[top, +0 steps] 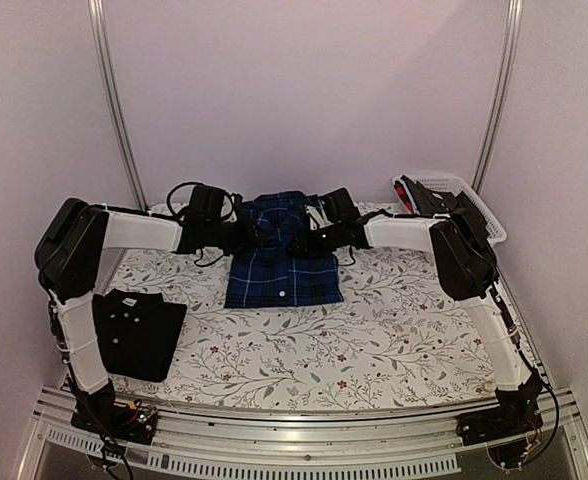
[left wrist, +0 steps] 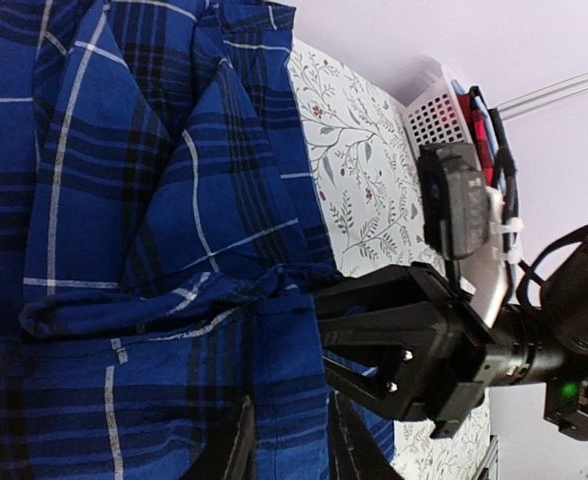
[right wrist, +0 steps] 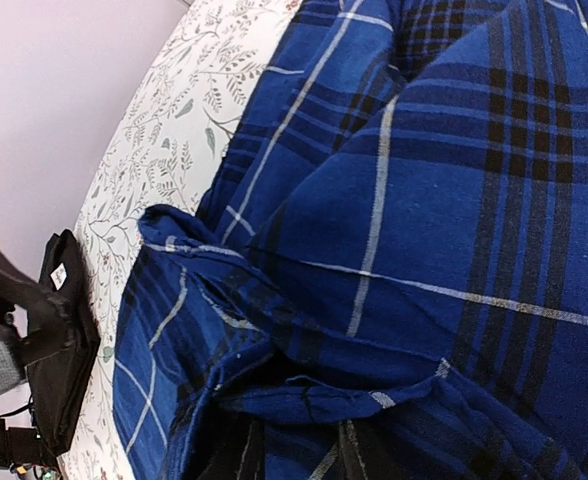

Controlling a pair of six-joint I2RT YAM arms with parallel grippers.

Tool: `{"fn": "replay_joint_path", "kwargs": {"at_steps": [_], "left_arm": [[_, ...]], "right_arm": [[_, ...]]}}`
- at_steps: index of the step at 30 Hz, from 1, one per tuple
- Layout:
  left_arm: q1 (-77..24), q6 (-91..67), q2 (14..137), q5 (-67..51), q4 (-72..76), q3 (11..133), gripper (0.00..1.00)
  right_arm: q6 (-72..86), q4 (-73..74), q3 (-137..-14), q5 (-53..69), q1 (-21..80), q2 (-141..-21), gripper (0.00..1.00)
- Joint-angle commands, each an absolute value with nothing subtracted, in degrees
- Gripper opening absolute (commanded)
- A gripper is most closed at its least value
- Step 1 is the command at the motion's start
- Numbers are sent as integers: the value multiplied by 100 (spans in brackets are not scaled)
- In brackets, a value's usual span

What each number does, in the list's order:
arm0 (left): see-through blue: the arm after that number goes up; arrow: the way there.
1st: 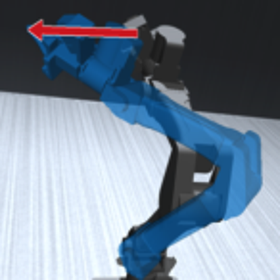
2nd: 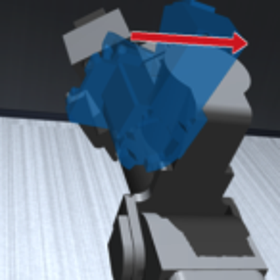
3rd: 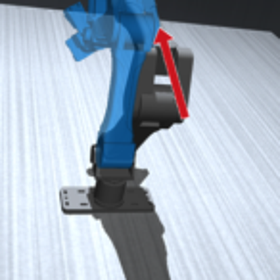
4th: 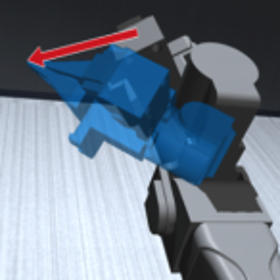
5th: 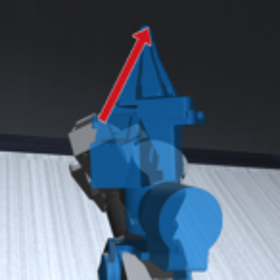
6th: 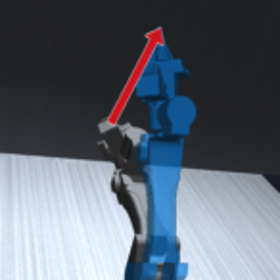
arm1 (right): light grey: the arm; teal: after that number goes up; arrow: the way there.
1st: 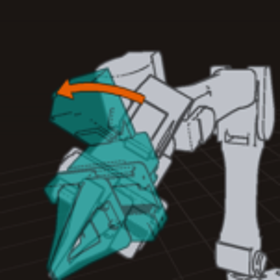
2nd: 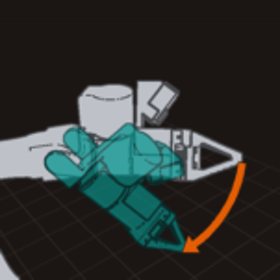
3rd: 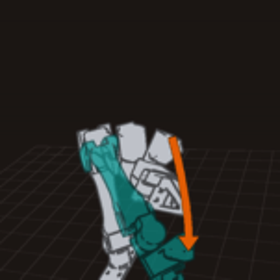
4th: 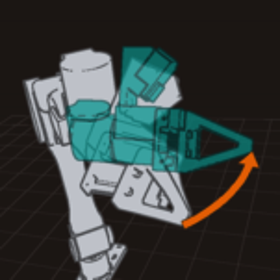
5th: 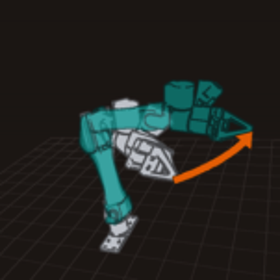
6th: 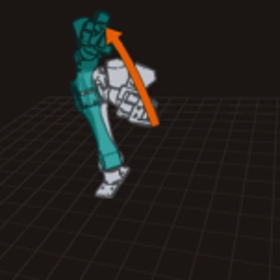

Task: Fold and stack the long sleeve shirts
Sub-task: Smooth out the 2/3-rectangle-folded shirt at the center of the board.

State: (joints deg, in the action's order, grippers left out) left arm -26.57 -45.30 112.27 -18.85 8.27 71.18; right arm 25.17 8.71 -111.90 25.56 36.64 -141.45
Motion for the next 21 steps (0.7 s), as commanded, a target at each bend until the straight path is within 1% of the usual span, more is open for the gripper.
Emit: {"fn": "replay_joint_path", "kwargs": {"at_steps": [1, 7, 12, 21], "left_arm": [[-2708, -4466, 11087, -2035, 909, 6988, 24], [-2878, -4523, 11369, -2182, 1083, 7108, 22], [-2945, -4638, 11636, -2225, 1219, 7210, 22], [-2958, -4782, 12184, -2373, 1412, 7498, 21]], "right_arm": [[2708, 860, -11405, 2799, 3608, -14664, 25], [2811, 907, -11452, 3001, 3593, -14963, 28], [2745, 967, -11475, 3007, 3500, -14597, 35], [2725, 1137, -11624, 3079, 3251, -14058, 43]]}}
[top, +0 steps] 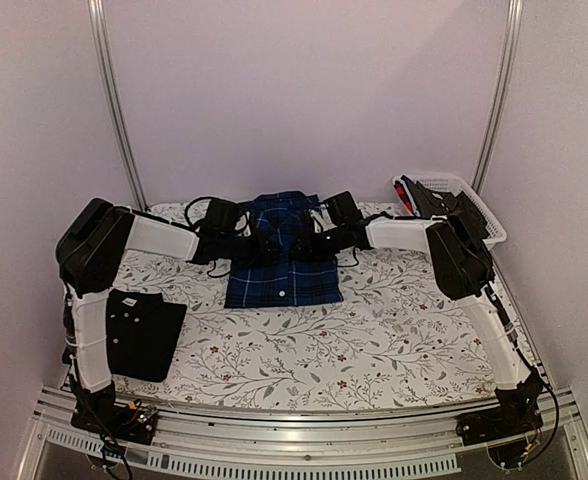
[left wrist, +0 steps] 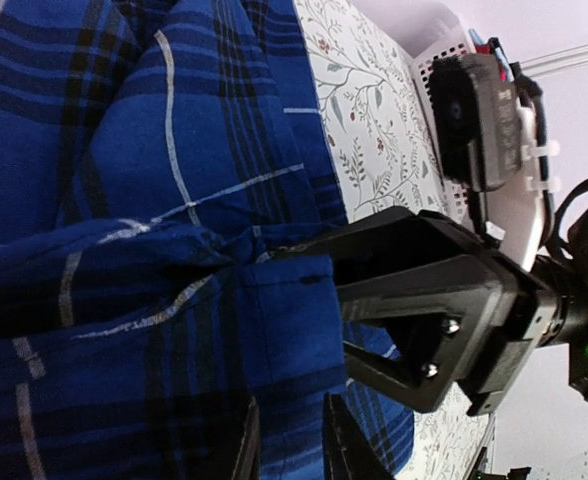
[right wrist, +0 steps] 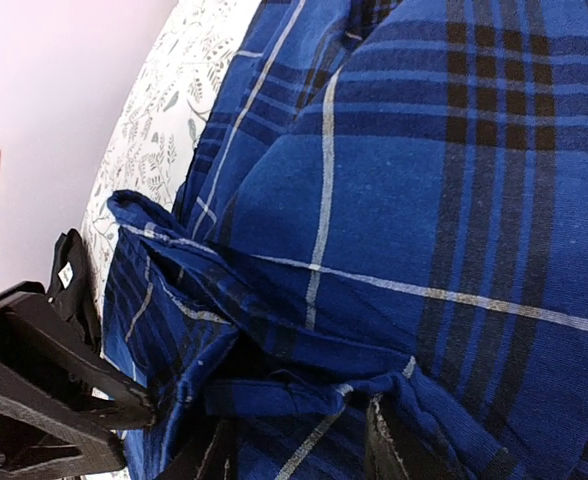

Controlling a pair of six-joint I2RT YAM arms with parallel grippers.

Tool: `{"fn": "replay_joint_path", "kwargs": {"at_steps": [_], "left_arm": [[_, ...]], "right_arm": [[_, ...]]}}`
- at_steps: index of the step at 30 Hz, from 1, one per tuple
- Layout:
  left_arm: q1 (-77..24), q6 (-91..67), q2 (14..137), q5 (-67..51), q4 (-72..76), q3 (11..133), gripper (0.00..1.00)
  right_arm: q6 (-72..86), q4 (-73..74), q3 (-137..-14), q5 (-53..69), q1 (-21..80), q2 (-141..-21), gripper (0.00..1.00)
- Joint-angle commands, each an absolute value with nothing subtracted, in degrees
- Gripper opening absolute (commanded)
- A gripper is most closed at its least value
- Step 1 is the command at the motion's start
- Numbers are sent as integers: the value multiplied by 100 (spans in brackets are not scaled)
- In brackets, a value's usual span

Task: Fold and stack the long sleeve shirts
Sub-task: Smooth out the 2/3-rectangle-folded shirt at the center of the board.

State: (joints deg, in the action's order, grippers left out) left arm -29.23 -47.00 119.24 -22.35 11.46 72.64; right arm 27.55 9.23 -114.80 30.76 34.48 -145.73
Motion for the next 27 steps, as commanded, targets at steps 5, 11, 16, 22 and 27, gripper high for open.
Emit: {"fn": "replay_joint_path", "kwargs": {"at_steps": [5, 11, 16, 22, 27], "left_arm": [[-2896, -4853, 12649, -2367, 1286, 7851, 21], [-2754, -4883, 13023, -2160, 728, 8355, 22], [-2703, -4879, 12837, -2070, 713, 8312, 25], [-2361, -4757, 12403, -1933, 729, 8046, 26], [-2111, -4701, 12523, -2064, 650, 8003, 26]], "right_arm": [[2719, 1220, -11654, 3088, 3191, -13818, 45], [2399, 1655, -11546, 2719, 3190, -13540, 47], [2095, 1928, -11362, 2428, 3245, -13392, 48], [1869, 2043, -11147, 2262, 3369, -13351, 48], [1807, 2067, -11136, 2227, 3410, -13376, 49]]}}
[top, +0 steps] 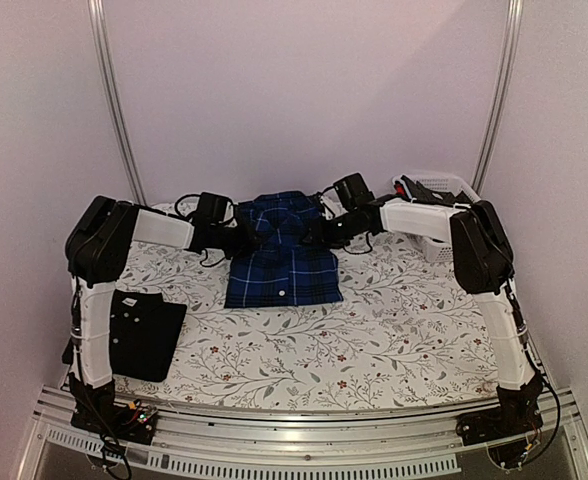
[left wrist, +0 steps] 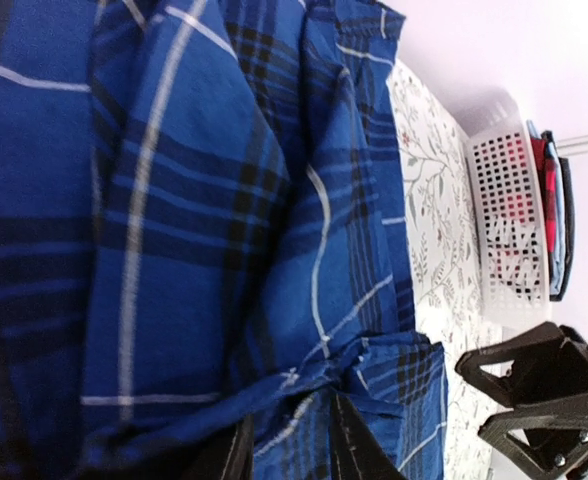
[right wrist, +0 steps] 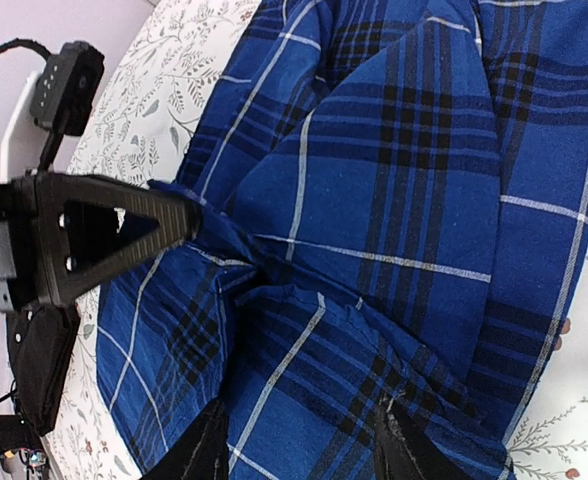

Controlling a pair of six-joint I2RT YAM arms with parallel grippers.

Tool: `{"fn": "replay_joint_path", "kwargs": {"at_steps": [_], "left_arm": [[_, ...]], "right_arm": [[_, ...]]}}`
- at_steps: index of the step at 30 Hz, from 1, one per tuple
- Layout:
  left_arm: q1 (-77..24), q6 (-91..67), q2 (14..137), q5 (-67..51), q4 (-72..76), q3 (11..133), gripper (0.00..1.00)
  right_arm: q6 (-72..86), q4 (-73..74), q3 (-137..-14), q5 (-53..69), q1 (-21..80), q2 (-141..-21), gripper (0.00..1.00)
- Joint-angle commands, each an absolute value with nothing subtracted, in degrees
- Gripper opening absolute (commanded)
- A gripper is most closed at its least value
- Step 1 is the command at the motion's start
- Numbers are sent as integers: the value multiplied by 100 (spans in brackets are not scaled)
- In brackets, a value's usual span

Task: Fold and stack the long sleeve shirts
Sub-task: Smooth out the 2/3-rectangle-folded shirt at the center of the board.

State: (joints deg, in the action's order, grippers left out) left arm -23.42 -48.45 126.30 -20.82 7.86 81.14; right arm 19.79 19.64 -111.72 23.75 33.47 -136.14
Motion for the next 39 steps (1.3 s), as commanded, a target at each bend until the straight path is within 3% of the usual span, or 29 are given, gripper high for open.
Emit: {"fn": "replay_joint_path", "kwargs": {"at_steps": [1, 15, 24, 28, 35, 39], "left_arm": [[-2080, -4672, 12563, -2059, 610, 8018, 26], [-1756, -4457, 12621, -2123, 437, 8035, 26], [-1700, -4279, 11604, -1918, 471, 7285, 41], [-1703, -4250, 11371, -2084, 513, 6947, 44], [-1715, -4280, 11521, -2222, 407, 6863, 44], [-1736, -4274, 11715, -2350, 326, 7013, 44]], "right_arm": [[1796, 2066, -11136, 2216, 3418, -13381, 49], [1685, 1996, -11697, 2241, 3696, -13816, 53], [1749, 1924, -12253, 2228, 3788, -14431, 54], [1760, 1849, -12407, 2284, 3788, -14537, 52], [1888, 1789, -12637, 2362, 3788, -14770, 37], [1912, 1778, -12653, 2308, 3788, -14796, 21]]}}
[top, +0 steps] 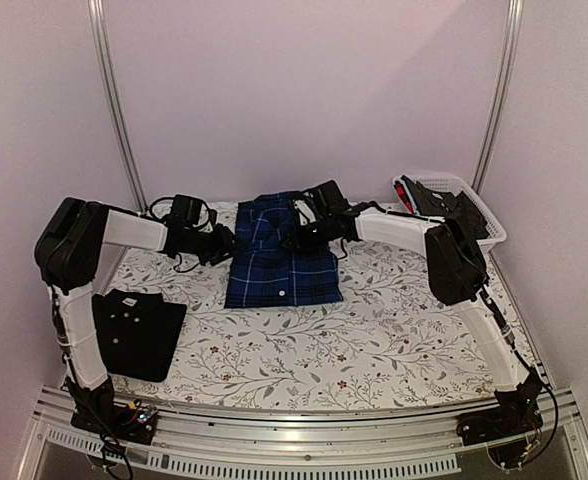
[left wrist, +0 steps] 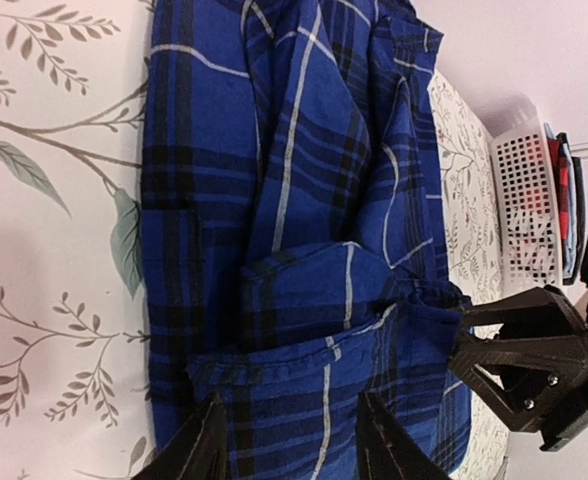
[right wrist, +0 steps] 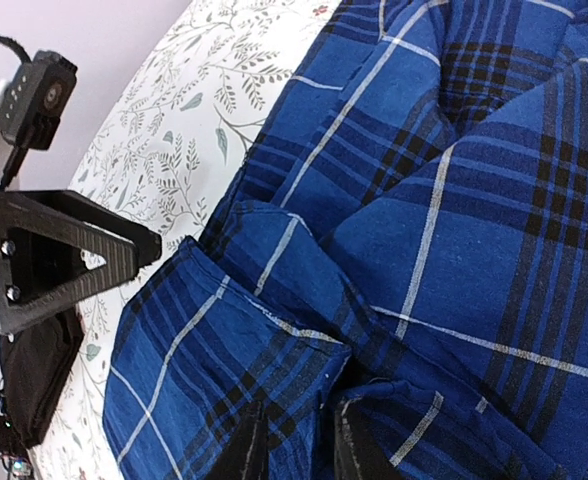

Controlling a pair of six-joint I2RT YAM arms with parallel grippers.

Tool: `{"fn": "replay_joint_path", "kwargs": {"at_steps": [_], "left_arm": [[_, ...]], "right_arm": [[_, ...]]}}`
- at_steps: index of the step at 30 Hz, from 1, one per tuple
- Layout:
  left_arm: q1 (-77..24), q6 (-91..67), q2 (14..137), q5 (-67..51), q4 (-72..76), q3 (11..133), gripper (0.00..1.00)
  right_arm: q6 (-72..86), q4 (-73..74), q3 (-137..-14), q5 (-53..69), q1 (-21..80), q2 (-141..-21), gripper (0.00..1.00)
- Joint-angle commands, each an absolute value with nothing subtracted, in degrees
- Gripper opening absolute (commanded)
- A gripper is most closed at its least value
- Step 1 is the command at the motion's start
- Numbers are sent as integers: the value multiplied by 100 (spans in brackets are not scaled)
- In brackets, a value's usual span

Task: Fold and stack the long sleeve shirts
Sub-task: Smooth out the 2/3-rectangle-folded shirt at the center of the board.

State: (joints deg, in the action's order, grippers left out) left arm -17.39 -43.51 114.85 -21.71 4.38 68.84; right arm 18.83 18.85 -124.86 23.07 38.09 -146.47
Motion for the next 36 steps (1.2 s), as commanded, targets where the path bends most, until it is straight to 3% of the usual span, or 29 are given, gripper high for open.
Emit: {"fn": "replay_joint_path", "kwargs": {"at_steps": [1, 5, 12, 31, 36], "left_arm": [[-1747, -4277, 11735, -2354, 325, 7036, 44], [-1757, -4287, 11841, -2343, 228, 7157, 43], [-1756, -4299, 11927, -2215, 163, 7216, 40], [-1770, -4266, 12046, -2043, 47, 7360, 41], [-1826, -4251, 12182, -2196, 94, 7489, 36]], "right_arm": [[1915, 1771, -12648, 2308, 3788, -14793, 17], [1904, 1778, -12661, 2243, 3780, -14777, 7], [1880, 1868, -12632, 1889, 3755, -14674, 0], [2027, 2013, -12128, 1299, 3709, -14523, 0], [2053, 1978, -12128, 1455, 3709, -14579, 0]]}}
